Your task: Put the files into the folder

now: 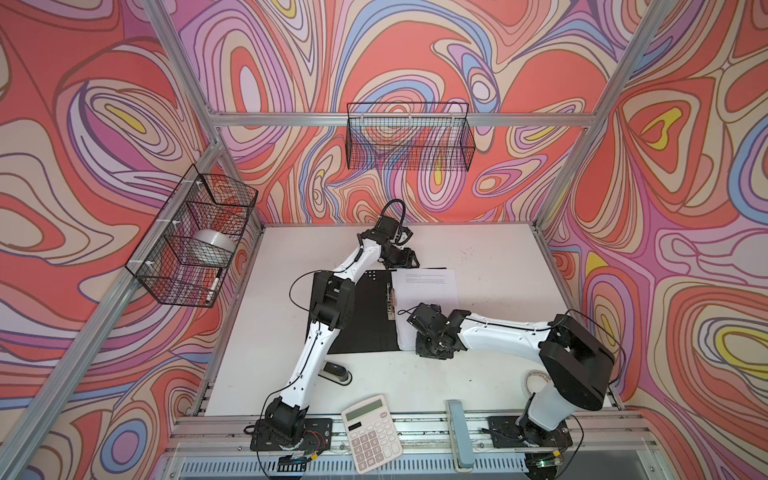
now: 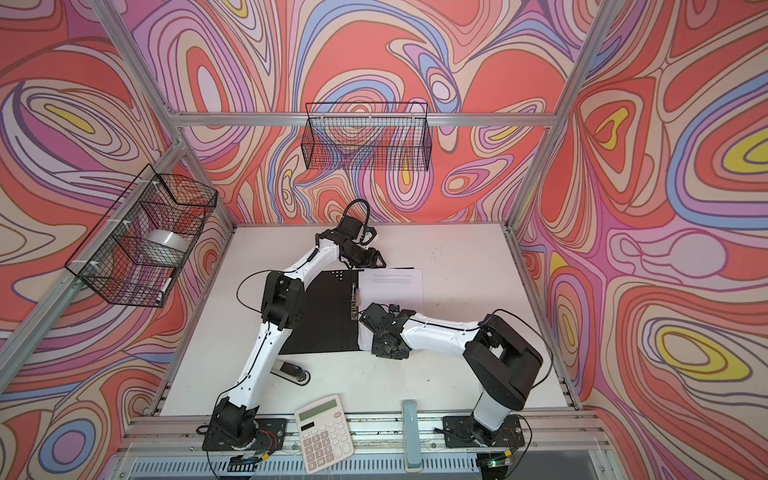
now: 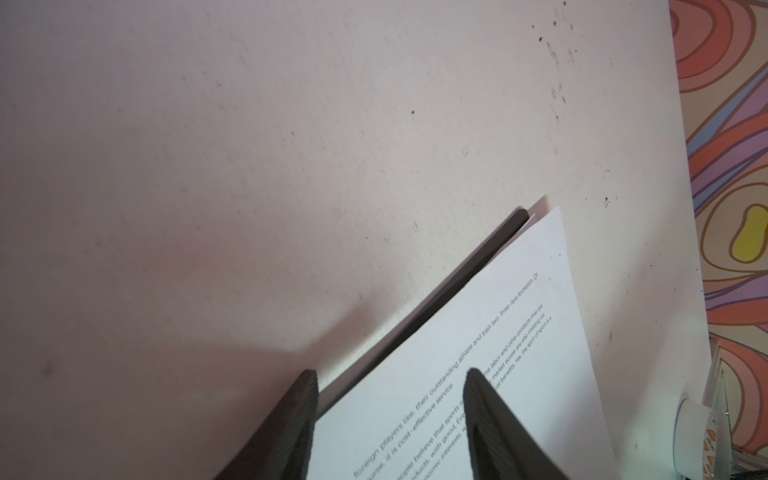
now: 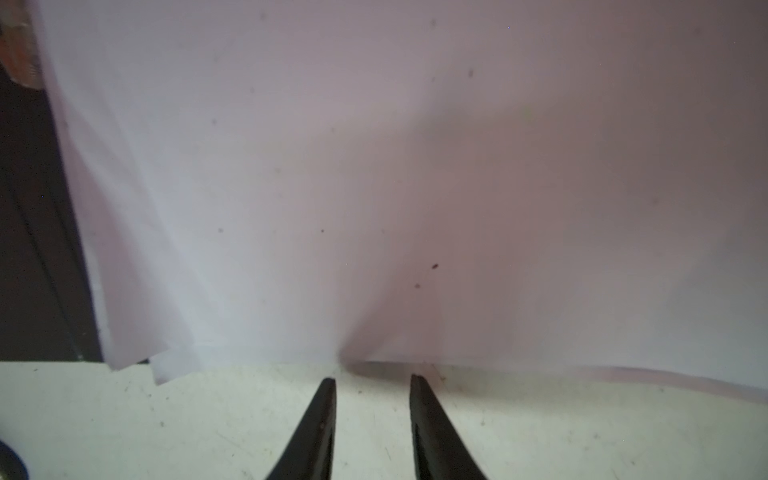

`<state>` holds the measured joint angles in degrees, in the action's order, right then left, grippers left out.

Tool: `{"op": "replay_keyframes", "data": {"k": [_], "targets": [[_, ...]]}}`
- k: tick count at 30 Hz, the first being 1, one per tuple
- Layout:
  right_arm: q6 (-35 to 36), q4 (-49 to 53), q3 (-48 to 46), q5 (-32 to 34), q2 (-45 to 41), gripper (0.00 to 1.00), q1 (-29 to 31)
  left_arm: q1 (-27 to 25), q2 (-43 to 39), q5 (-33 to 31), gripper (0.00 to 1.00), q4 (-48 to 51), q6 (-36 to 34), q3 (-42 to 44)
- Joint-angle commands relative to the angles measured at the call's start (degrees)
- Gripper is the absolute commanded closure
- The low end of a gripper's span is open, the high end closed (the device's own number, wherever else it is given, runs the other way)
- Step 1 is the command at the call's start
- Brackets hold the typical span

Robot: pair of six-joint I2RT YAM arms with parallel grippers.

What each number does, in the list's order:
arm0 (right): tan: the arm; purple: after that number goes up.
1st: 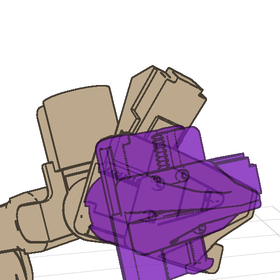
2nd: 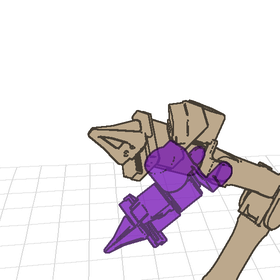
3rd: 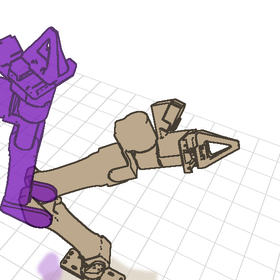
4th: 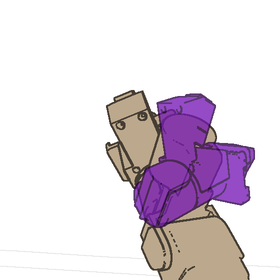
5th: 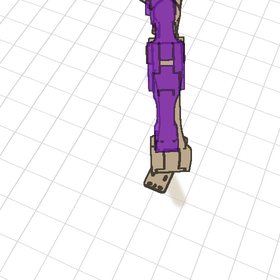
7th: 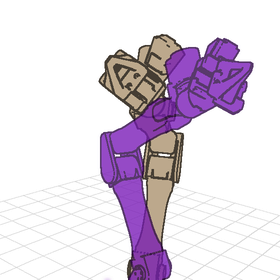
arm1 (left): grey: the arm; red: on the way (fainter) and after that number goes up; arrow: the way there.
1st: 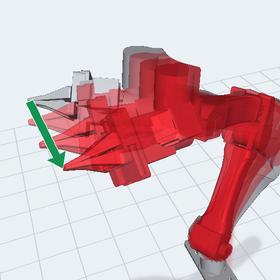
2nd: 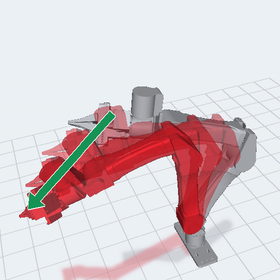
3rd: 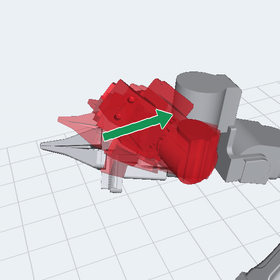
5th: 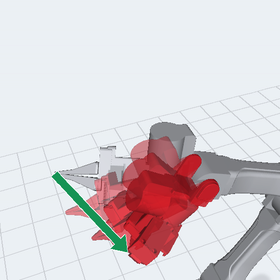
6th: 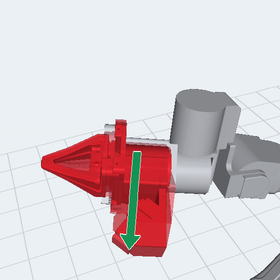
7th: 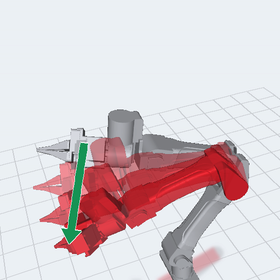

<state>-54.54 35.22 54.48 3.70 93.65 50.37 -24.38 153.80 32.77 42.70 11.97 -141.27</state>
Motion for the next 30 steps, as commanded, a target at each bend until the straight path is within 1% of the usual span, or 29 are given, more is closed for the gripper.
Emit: {"op": "replay_keyframes", "data": {"k": [1, 4, 7, 10, 14, 17, 19, 22, 25, 28, 30], "targets": [[1.9, 1.9, 0.6, -0.1, -4.3, 0.67, -0.2, 0.2, -3.6, -2.1, 0.41, 3.3, -1.2, 1.2], [2.4, 3.7, 1.9, 0.5, -7.2, 0.66, -0.3, 0.6, -6.8, -5.9, 0.33, 4.9, -0.1, 1.1], [3.2, 4.8, 2.9, 1.0, -10.2, 0.65, -2.2, 1.6, -10.8, -9.1, 0.29, 7.8, 2.4, 1.3], [5.9, 1.6, 2.5, -4.0, -12.1, 0.65, -8.6, 2.9, -15.2, -8.5, 0.27, 10.3, 5.6, 4.6], [10.7, -1.5, 3.4, -7.6, -11.8, 0.64, -18.5, 4.5, -23.3, -7.4, 0.27, 8.6, 7.5, 16.0], [15.7, -2.1, 6.4, -9.1, -8.9, 0.61, -25.6, 5.5, -28.3, -8.0, 0.24, 6.8, 9.1, 25.3], [18.0, -3.8, 8.0, -11.2, -6.3, 0.6, -30.0, 5.8, -30.2, -6.7, 0.22, 5.3, 9.3, 30.9], [20.7, -6.1, 10.4, -13.8, -1.4, 0.59, -35.2, 5.8, -30.1, -5.2, 0.21, 5.7, 8.5, 35.5], [22.7, -8.3, 12.8, -15.1, 3.2, 0.57, -38.0, 6.0, -29.9, -2.9, 0.2, 4.4, 8.6, 39.9], [24.4, -8.8, 15.8, -15.4, 7.3, 0.55, -39.4, 6.1, -31.9, -0.6, 0.19, 0.5, 9.9, 45.7], [25.1, -9.6, 17.2, -15.6, 10.3, 0.54, -40.4, 6.1, -33.2, -0.1, 0.18, -0.9, 9.9, 47.7]]}}
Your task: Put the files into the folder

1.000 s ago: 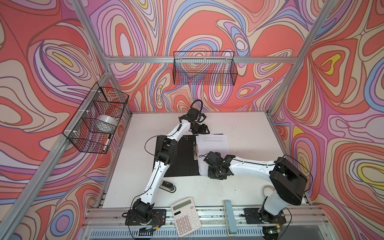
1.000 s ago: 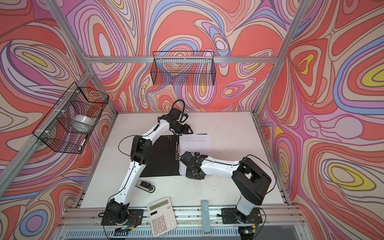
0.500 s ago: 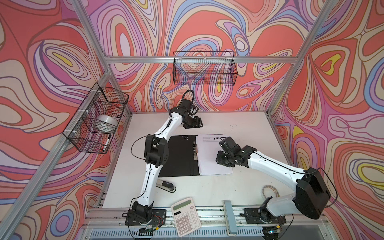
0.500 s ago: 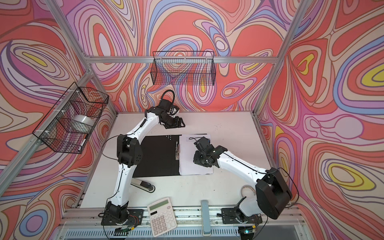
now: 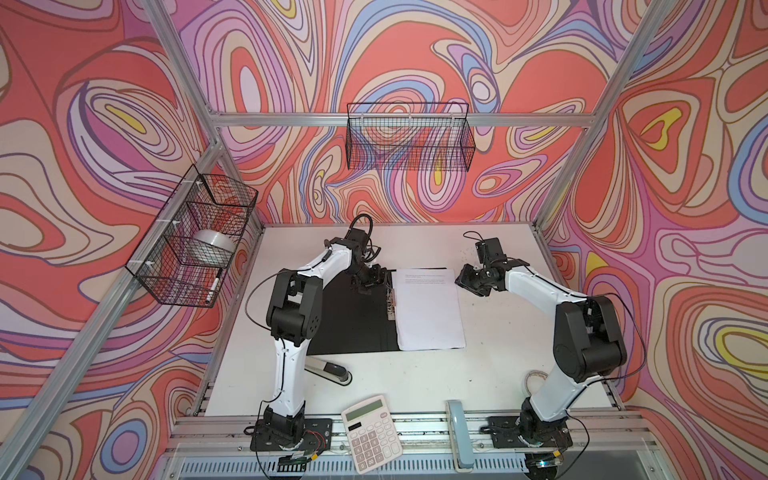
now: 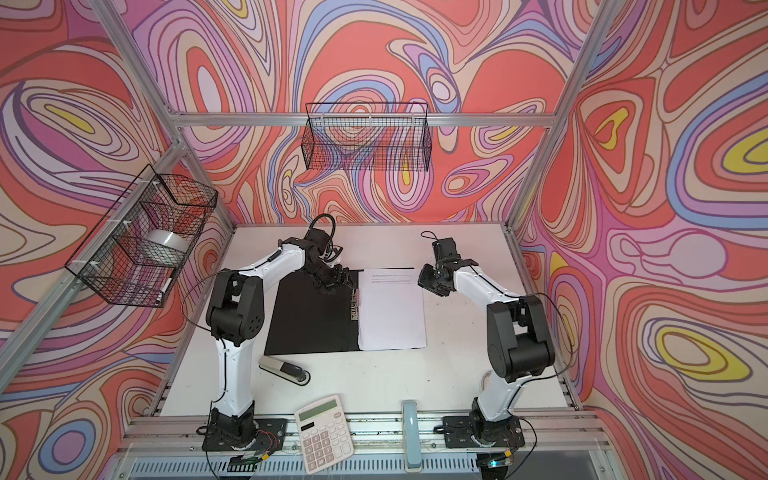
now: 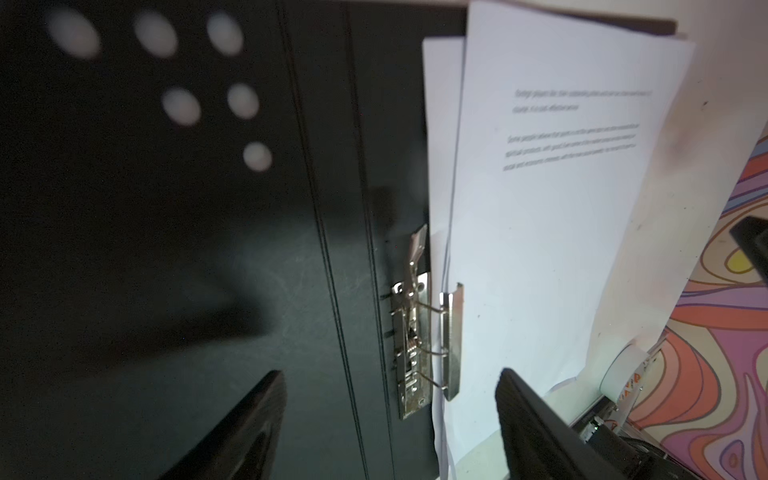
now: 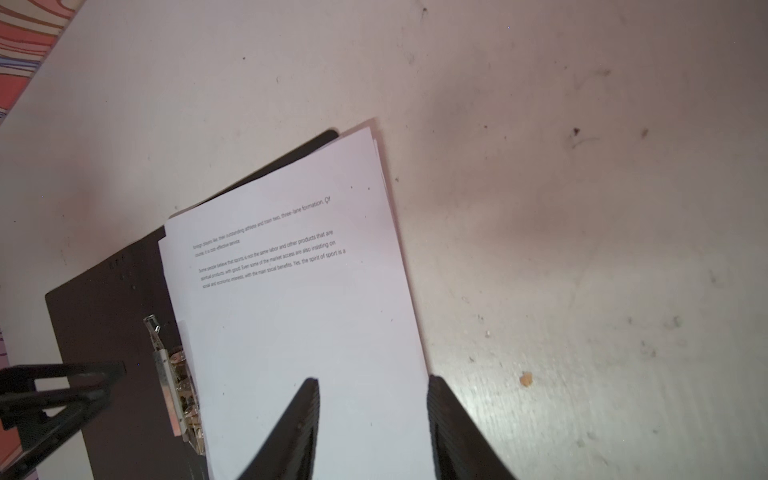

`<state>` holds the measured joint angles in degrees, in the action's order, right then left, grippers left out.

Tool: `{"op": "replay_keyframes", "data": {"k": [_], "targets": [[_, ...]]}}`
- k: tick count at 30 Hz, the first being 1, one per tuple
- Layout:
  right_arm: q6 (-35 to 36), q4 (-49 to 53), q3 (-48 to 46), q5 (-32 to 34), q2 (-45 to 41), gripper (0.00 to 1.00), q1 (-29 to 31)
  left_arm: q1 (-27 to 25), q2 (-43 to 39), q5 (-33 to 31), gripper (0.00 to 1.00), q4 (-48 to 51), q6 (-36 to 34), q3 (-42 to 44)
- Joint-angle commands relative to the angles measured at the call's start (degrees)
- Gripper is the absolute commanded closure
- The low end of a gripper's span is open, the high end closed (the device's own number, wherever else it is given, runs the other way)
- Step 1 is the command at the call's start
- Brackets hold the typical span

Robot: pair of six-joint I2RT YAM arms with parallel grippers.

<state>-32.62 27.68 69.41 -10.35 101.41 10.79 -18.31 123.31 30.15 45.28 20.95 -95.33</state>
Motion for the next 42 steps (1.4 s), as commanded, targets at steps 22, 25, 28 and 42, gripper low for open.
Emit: {"op": "replay_keyframes", "data": {"k": [22, 25, 28, 42], "targets": [[9.9, -4.1, 12.9, -10.2, 18.9, 0.51, -2.9, -2.5, -2.2, 9.2, 0.14, -6.1, -1.3, 4.9], [10.4, -3.3, 13.9, -11.0, 19.1, 0.52, -2.9, -2.6, -1.3, 9.7, 0.14, -5.7, -1.4, 4.1], [10.9, -2.6, 14.4, -11.1, 18.9, 0.51, -2.8, -2.6, -0.7, 9.9, 0.14, -5.7, -1.1, 3.7], [12.3, 1.2, 16.4, -12.4, 19.9, 0.51, -2.3, -2.7, 0.7, 10.7, 0.14, -3.9, -1.2, 1.0]]}}
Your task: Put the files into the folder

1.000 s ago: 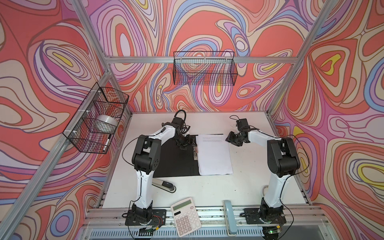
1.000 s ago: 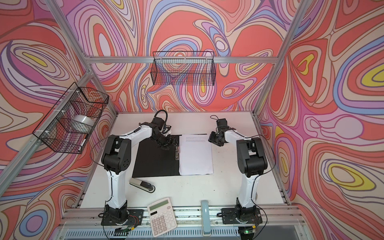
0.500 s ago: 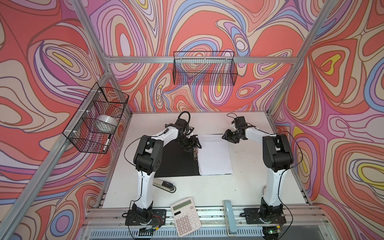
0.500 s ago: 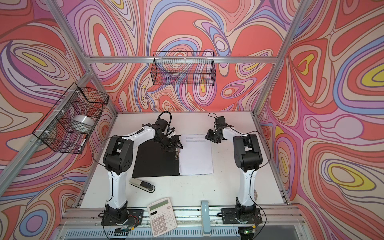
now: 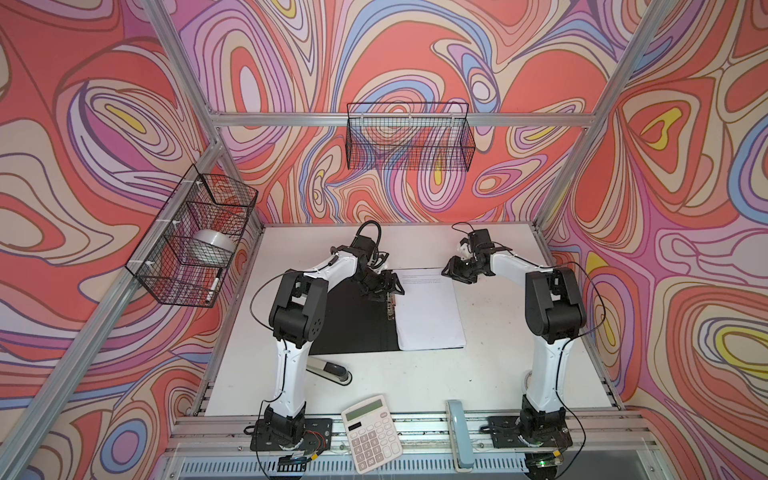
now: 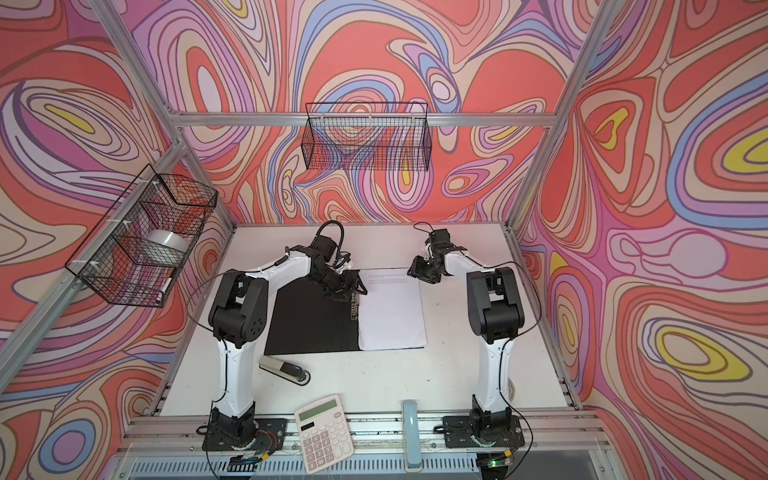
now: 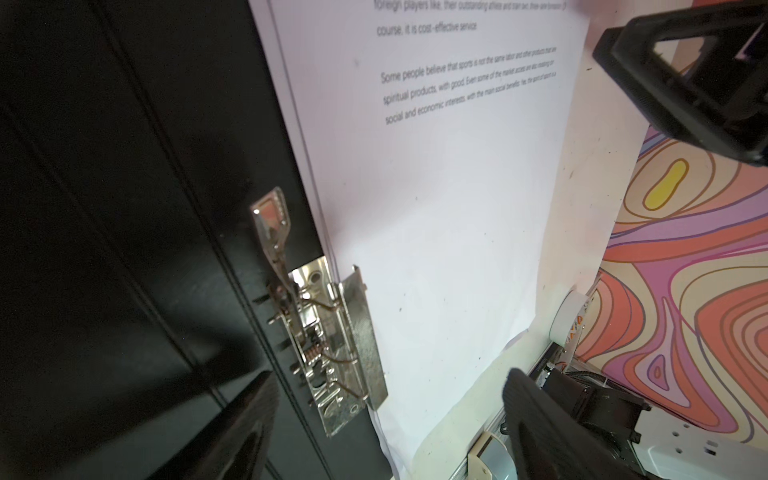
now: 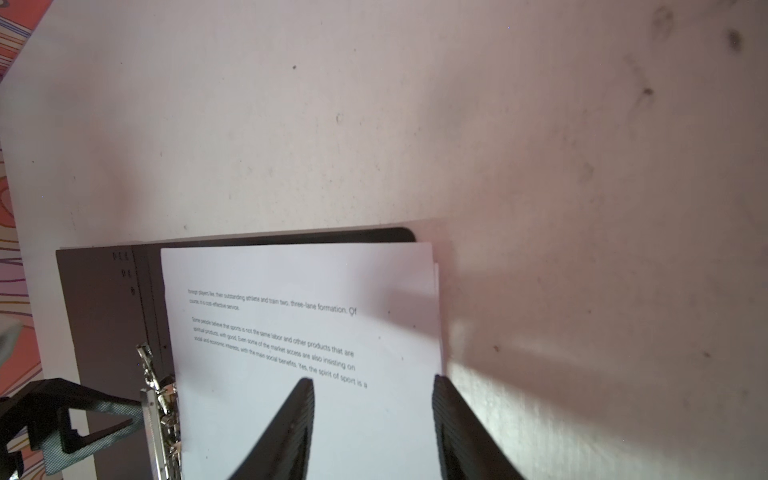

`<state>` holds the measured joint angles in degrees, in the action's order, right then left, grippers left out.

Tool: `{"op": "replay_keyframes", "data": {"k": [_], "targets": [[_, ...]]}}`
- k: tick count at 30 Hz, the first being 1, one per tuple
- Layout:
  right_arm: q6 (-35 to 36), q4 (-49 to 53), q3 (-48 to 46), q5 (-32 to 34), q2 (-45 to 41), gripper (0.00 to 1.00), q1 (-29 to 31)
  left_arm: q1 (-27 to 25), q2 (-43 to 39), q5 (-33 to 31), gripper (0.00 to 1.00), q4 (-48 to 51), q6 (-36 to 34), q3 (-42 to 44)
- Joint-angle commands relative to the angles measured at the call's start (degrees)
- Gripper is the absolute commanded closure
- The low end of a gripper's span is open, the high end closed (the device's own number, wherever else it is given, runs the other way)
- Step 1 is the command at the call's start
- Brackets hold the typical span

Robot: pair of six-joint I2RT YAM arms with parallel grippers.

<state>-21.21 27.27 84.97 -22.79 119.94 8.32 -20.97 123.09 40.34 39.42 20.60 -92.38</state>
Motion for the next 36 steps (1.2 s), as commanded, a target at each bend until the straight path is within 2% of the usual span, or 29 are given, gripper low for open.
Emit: {"op": "replay_keyframes", "data": {"k": [1, 5, 10, 17, 21, 26, 36], "targets": [[0.9, 1.7, 0.7, 0.2, 1.3, 0.51, 0.3, 0.0, 0.9, 0.5, 0.14, 2.1, -1.0, -2.1], [0.4, 1.6, 0.0, 2.3, -0.6, 0.51, 0.2, 0.0, 0.0, -0.1, 0.14, 3.4, -1.4, -2.3], [-2.8, 1.0, -5.5, 5.0, -9.2, 0.5, 0.2, 0.0, -2.6, -1.5, 0.14, 5.4, -2.2, -1.5], [-7.1, 0.1, -21.4, 4.0, -22.8, 0.5, 0.6, 0.0, -4.9, 0.2, 0.14, 3.5, -0.8, 3.6], [-8.6, 0.2, -28.2, 4.2, -27.5, 0.5, 1.5, -0.4, -4.7, 1.5, 0.14, 3.1, -1.2, 4.8], [-10.1, 0.1, -31.9, 4.8, -29.5, 0.49, 3.3, -1.2, -4.6, 1.4, 0.14, 2.6, -1.2, 6.5], [-10.3, 1.0, -33.7, 9.1, -27.3, 0.49, 7.1, -1.9, -3.9, 2.1, 0.14, 1.1, -0.2, 7.4]]}}
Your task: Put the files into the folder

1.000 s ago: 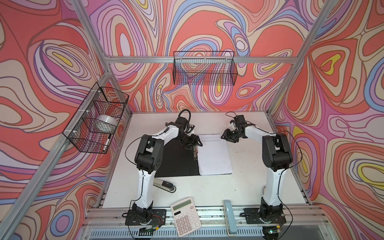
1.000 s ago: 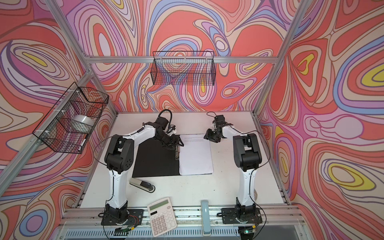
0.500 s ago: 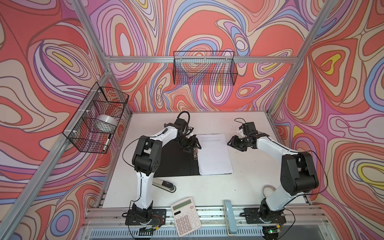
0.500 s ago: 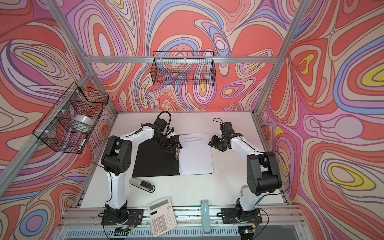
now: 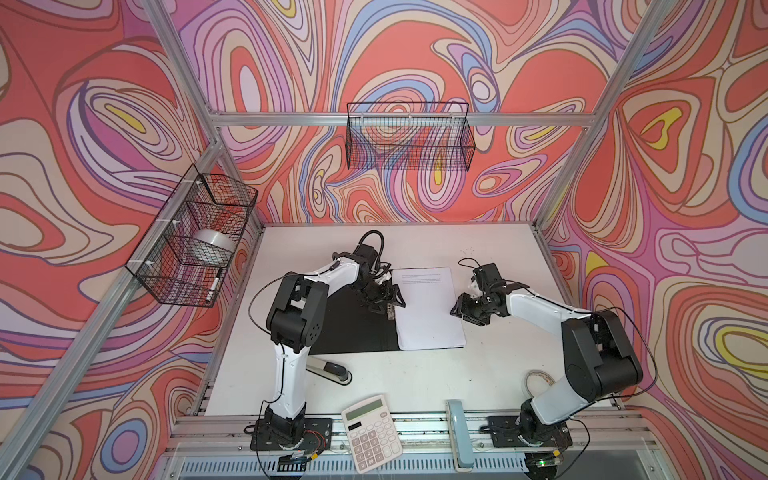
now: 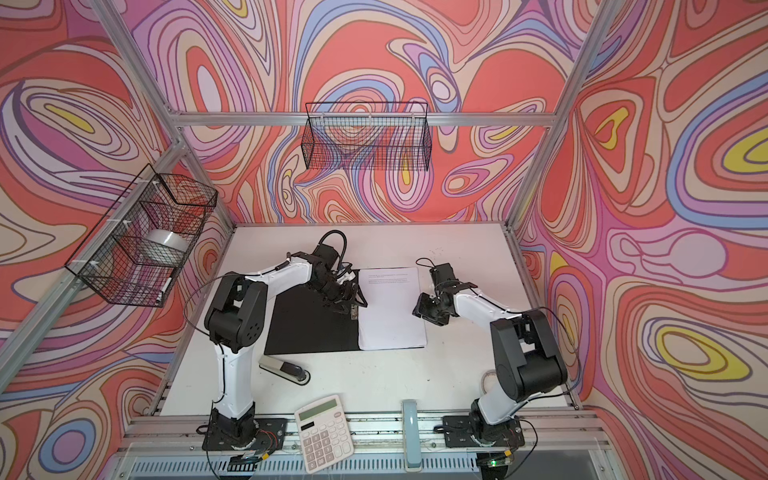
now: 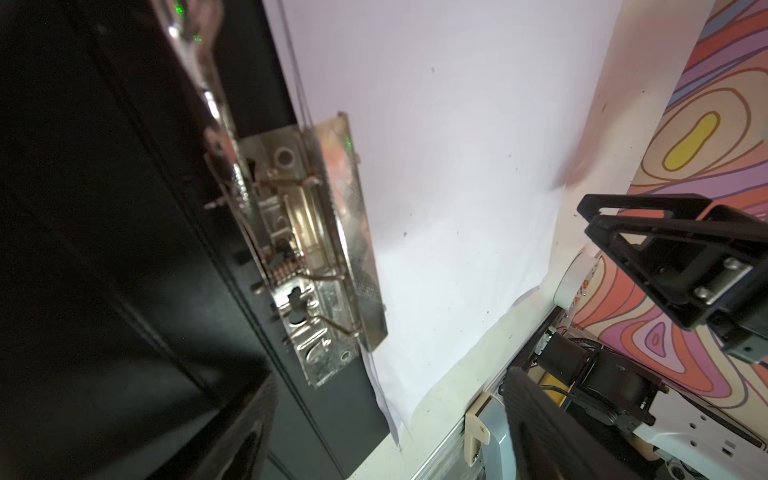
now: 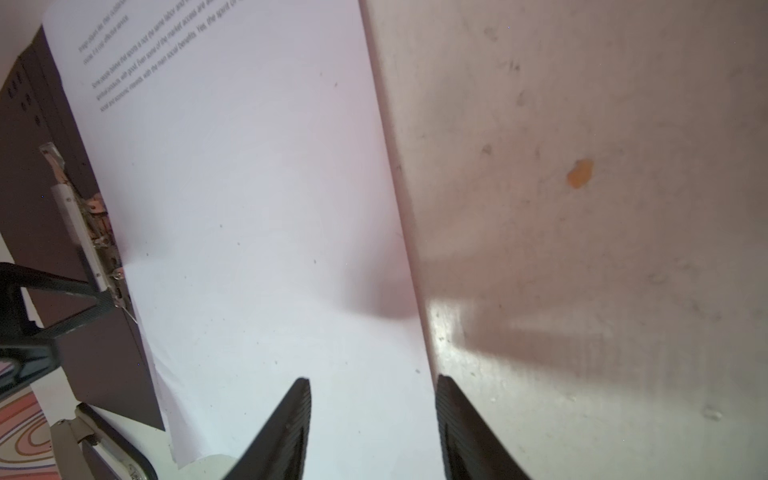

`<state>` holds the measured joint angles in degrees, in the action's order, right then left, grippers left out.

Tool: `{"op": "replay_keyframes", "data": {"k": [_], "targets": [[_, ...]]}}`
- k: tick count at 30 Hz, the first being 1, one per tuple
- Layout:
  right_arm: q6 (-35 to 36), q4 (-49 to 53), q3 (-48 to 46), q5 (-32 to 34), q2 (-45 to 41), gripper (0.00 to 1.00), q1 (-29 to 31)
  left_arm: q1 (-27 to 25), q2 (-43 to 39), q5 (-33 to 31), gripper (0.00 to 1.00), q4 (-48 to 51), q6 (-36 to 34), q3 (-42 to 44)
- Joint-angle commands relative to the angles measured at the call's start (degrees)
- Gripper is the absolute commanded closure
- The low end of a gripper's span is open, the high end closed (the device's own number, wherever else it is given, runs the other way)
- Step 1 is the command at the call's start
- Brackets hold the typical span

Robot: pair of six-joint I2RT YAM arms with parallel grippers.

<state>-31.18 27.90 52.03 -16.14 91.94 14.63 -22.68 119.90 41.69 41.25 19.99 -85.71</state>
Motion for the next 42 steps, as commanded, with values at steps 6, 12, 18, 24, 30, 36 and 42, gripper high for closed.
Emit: {"op": "replay_keyframes", "data": {"k": [6, 12, 18, 24, 30, 36, 42], "targets": [[-0.2, 1.5, 0.5, 3.1, 3.1, 0.49, 3.1, -0.2, -0.6, 1.2, 0.14, -1.3, 0.7, 1.4], [-0.1, 2.7, 2.6, 3.6, 4.2, 0.49, 5.4, -0.3, -0.3, 1.5, 0.14, -1.5, 1.3, 1.1], [-0.1, 4.9, 4.5, 4.2, 3.8, 0.48, 6.1, -0.4, -0.3, 1.2, 0.14, -1.0, 1.4, 0.1], [-1.0, 8.0, 5.1, 11.4, -0.2, 0.46, 6.2, -0.3, -0.7, 0.4, 0.14, 0.4, 0.4, -0.1], [-1.0, 8.2, 4.7, 11.3, -0.2, 0.43, 6.0, -0.3, -0.6, 0.5, 0.14, 0.9, 0.1, -0.1], [-1.6, 6.8, 4.3, 9.0, 3.8, 0.42, 6.0, -0.3, -0.2, 0.9, 0.14, 0.8, 0.2, -0.1], [-1.7, 5.9, 4.2, 6.3, 6.5, 0.42, 6.0, -0.3, 0.2, 1.3, 0.14, 0.6, 0.2, -0.2]]}}
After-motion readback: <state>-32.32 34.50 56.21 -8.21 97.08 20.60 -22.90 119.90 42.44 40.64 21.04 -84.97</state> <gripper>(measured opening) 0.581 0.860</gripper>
